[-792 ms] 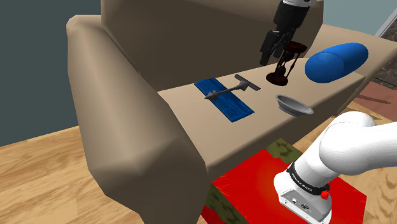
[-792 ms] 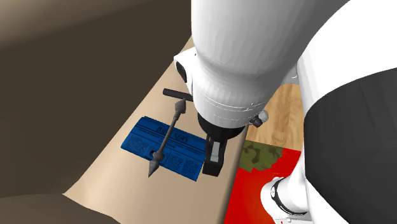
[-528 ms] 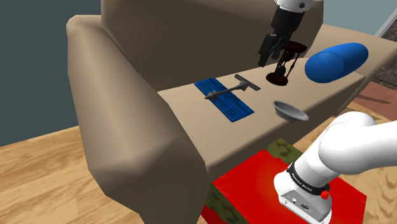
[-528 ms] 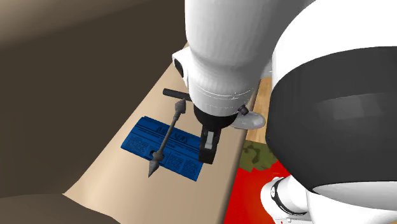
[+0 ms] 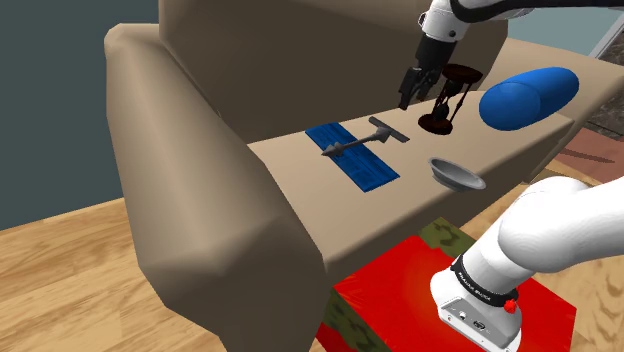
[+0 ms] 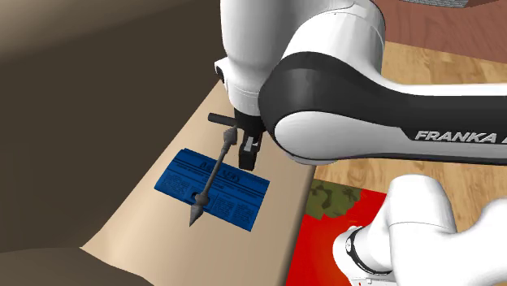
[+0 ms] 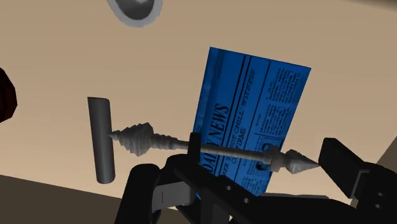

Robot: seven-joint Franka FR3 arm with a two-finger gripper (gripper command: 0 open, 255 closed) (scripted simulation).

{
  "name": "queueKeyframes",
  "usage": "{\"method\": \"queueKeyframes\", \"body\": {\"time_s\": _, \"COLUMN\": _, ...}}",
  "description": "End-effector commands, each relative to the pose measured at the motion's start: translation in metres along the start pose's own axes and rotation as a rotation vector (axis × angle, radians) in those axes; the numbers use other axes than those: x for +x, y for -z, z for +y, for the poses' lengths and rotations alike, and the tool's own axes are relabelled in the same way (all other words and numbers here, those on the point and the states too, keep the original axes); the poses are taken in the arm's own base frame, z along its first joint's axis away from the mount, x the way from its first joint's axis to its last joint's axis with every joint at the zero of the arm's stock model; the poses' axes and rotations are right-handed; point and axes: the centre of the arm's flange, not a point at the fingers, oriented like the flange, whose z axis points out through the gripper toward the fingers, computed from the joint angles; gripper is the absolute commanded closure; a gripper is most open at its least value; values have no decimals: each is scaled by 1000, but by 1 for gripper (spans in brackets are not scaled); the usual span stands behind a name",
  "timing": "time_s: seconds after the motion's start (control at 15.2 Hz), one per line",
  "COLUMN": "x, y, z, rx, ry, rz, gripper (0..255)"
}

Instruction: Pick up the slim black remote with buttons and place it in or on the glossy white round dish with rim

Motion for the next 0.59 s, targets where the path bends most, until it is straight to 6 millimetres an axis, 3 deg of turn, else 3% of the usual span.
{"method": "queueKeyframes", "body": {"time_s": 0.0, "x": 9, "y": -14, "z": 19, "rx": 6, "ry": -2, "rz": 1, "gripper": 0}}
{"method": "queueKeyframes", "body": {"time_s": 0.53, "x": 51, "y": -74, "z": 99, "rx": 34, "ry": -14, "rz": 1, "gripper": 0}}
